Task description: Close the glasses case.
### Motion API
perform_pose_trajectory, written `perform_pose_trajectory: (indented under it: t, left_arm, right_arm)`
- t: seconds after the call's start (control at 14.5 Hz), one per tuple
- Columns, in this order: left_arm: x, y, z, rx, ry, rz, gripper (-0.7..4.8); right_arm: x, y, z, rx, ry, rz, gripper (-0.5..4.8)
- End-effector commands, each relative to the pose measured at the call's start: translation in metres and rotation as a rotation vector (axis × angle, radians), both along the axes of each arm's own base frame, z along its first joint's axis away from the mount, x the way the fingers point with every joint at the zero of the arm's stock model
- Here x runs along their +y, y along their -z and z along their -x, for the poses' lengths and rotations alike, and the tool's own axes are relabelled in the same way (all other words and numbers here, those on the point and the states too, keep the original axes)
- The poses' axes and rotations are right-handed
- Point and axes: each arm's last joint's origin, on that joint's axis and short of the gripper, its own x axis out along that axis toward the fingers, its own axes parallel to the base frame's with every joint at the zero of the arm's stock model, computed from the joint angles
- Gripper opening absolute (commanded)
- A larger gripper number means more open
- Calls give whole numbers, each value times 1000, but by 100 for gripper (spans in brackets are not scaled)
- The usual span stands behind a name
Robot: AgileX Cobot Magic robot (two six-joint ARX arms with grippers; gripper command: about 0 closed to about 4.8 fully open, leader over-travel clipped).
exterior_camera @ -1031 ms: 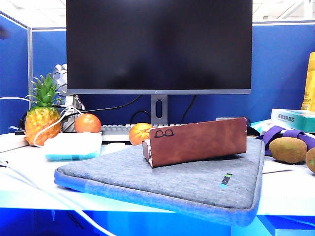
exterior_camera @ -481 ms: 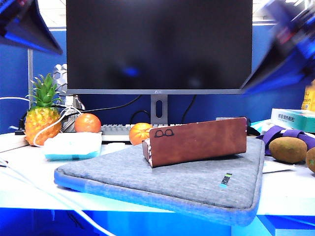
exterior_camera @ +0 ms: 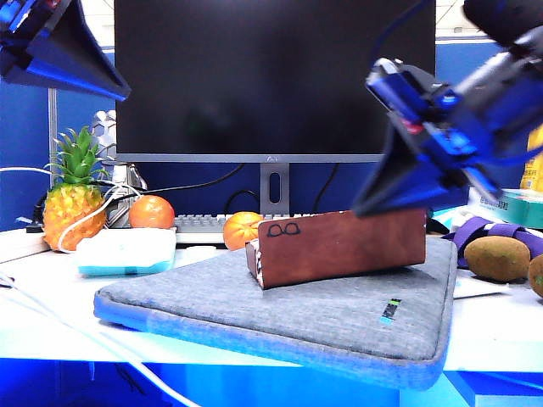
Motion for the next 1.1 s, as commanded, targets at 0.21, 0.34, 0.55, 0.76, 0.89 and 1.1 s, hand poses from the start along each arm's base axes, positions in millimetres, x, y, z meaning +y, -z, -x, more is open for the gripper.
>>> perform_pose_trajectory:
  t: [0.21, 0.34, 0.55, 0.76, 0.89, 1.1]
  left_arm:
    - [-1, -2, -2, -10, -5, 6, 27]
    - [-1, -1, -3, -8, -4, 5, 27]
    - [-1, -1, -3, -8, -4, 5, 27]
    - [-1, -1, -2, -2, -2, 4, 27]
    - [-1, 0, -2, 5, -1, 3, 27]
    - [-1, 0, -3, 1, -2, 3, 27]
  right_arm:
    - [5, -4, -16, -149, 68, -13, -6]
    - [9, -14, -22, -169, 42, -43, -6]
    - [17, -50, -31, -141, -63, -108, -6]
    - [12, -50, -21, 60, -134, 63, -6]
    - [7, -39, -11, 145, -154, 175, -6]
    - [5, -36, -13, 98, -132, 278, -6]
